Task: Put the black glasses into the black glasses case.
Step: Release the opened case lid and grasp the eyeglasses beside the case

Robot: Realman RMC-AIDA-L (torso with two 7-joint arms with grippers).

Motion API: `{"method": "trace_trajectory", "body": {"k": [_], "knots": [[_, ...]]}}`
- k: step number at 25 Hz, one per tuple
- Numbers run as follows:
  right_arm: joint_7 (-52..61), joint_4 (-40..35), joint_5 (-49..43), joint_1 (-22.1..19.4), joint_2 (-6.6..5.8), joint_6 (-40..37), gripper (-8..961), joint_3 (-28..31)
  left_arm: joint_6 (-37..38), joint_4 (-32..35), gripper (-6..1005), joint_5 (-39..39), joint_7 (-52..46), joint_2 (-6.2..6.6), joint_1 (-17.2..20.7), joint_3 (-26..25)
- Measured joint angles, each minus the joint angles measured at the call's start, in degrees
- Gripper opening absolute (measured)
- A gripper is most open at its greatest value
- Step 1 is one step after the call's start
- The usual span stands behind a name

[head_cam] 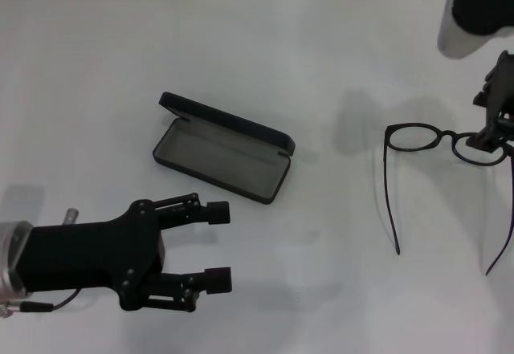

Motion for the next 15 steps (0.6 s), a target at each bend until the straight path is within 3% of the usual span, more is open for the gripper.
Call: {"method": "trace_trajectory", "body": {"k": [3, 12, 15], "knots": [[0.0, 3.7, -0.1, -0.1, 0.17, 3.9, 659, -0.8, -0.5, 0.0, 889, 0.1, 0.0, -0.13, 0.0, -0.1], [-0.2, 10.2, 1.1, -0.6, 0.25, 12.3, 430, -3.1, -2.9, 0.0, 890, 0.1, -0.3, -0.95, -0.6, 0.1], [-0.5, 11.8, 2.9, -0.6, 0.21, 13.9, 432, -3.6, -3.7, 0.0, 890, 0.1, -0.3, -1.12, -0.7, 0.2]]}}
